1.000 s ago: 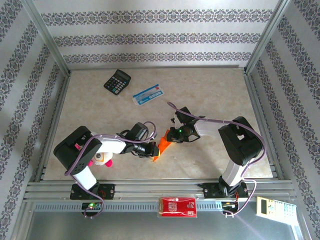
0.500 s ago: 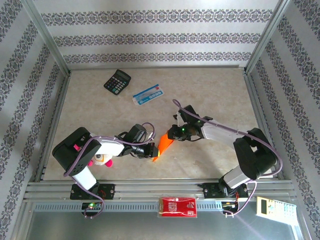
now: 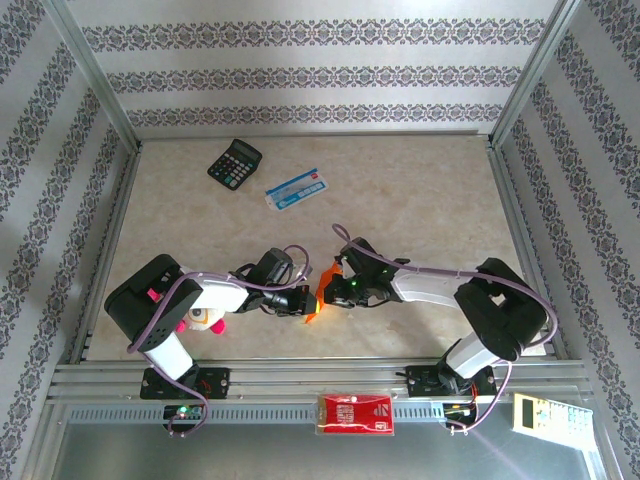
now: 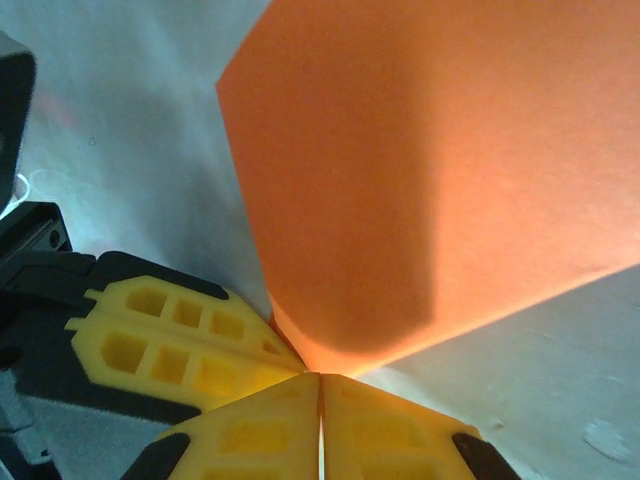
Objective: Fold a paper plane with a square sheet of paper (pick it up from the middle)
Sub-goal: Fold the wing for the fifth time at the center of the table.
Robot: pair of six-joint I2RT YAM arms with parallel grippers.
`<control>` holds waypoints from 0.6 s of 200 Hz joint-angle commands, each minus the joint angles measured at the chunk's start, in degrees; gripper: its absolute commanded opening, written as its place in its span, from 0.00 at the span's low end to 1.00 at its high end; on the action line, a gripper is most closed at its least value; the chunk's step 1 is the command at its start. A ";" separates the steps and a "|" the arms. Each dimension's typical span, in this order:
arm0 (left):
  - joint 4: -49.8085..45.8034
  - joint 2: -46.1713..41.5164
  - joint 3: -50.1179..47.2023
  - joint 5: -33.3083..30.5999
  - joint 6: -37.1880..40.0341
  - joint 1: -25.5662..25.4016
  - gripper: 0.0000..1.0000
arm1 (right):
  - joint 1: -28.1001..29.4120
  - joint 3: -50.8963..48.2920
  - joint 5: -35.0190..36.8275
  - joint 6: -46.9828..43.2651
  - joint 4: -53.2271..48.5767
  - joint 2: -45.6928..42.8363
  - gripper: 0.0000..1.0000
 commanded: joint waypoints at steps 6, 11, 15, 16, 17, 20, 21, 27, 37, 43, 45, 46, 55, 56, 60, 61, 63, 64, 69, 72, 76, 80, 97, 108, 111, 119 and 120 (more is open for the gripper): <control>-9.35 3.13 -2.85 -3.23 -0.05 0.31 0.00 | 0.78 -0.69 -0.44 2.58 3.35 1.44 0.10; -9.34 3.13 -2.83 -3.21 0.01 0.35 0.00 | 0.76 -0.69 -0.61 2.71 3.62 1.66 0.10; -9.33 3.21 -2.85 -3.17 -0.01 0.35 0.00 | 0.74 -0.60 -0.72 2.84 3.83 1.75 0.10; -9.33 3.21 -2.81 -3.17 -0.03 0.35 0.00 | 0.74 -0.60 -0.76 2.87 3.90 1.84 0.10; -9.33 3.22 -2.83 -3.12 -0.04 0.35 0.00 | 0.74 -0.60 -0.79 2.88 3.94 1.84 0.10; -9.33 3.26 -2.80 -3.16 -0.01 0.35 0.00 | 0.78 -0.64 -0.88 2.92 4.05 1.97 0.10; -9.33 3.24 -2.78 -3.16 -0.03 0.35 0.00 | 0.81 -0.62 -0.89 2.99 4.14 2.00 0.10; -9.34 3.22 -2.84 -3.17 -0.02 0.33 0.00 | 0.87 -0.52 -1.13 3.17 4.43 2.25 0.10; -9.33 3.28 -2.84 -3.17 -0.01 0.40 0.00 | 0.97 -0.42 -1.34 3.39 4.82 2.60 0.10; -9.30 3.29 -2.87 -3.17 0.08 0.32 0.00 | 0.94 -0.34 -1.51 3.52 5.09 2.85 0.10; -9.33 3.30 -2.88 -3.17 0.09 0.30 0.00 | 0.92 -0.34 -1.47 3.51 5.13 2.89 0.10; -9.33 3.30 -2.91 -3.17 0.11 0.32 0.00 | 0.92 -0.34 -1.53 3.55 5.12 2.94 0.10; -9.29 3.26 -2.90 -3.17 0.06 0.33 0.00 | 1.05 -0.29 -1.56 3.65 5.22 3.23 0.10; -9.31 3.28 -2.87 -3.17 0.10 0.30 0.00 | 1.07 -0.31 -1.58 3.66 5.21 3.24 0.10; -9.33 3.30 -2.93 -3.17 0.09 0.35 0.00 | 1.05 -0.33 -1.60 3.70 5.28 3.40 0.09; -9.33 3.30 -2.89 -3.17 0.11 0.35 0.00 | 1.12 -0.33 -1.60 3.78 5.29 3.42 0.09; -9.33 3.35 -2.93 -3.17 0.10 0.35 0.00 | 1.12 -0.33 -1.60 3.79 5.29 3.51 0.09; -9.33 3.33 -2.93 -3.17 0.07 0.31 0.00 | 1.11 -0.38 -1.60 3.83 5.34 3.52 0.09; -9.38 3.31 -2.92 -3.17 0.06 0.34 0.00 | 1.18 -0.49 -1.63 3.99 5.38 3.71 0.09; -9.42 3.31 -2.91 -3.17 0.07 0.34 0.00 | 1.18 -0.51 -1.68 4.02 5.45 3.82 0.09; -9.42 3.29 -2.92 -3.17 0.05 0.39 0.00 | 1.26 -0.59 -1.77 4.07 5.51 3.99 0.09; -9.42 3.30 -2.89 -3.17 0.10 0.35 0.00 | 1.34 -0.73 -1.69 4.19 5.55 4.19 0.09; -9.42 3.46 -2.94 -3.22 0.10 0.33 0.00 | 1.54 -0.99 -1.51 4.39 5.86 4.78 0.09; -9.43 3.57 -2.93 -3.17 0.08 0.35 0.00 | 1.46 -0.91 -1.43 4.17 5.91 5.33 0.09; -9.36 3.65 -3.00 -3.08 0.08 0.35 0.00 | 1.40 -0.87 -1.34 4.08 5.86 5.42 0.09; -9.33 3.71 -3.11 -3.01 -0.04 0.34 0.00 | 1.12 -0.67 -1.33 3.71 5.82 5.88 0.09; -9.29 3.73 -3.16 -3.05 -0.05 0.35 0.00 | 1.06 -0.63 -1.33 3.61 5.82 5.93 0.09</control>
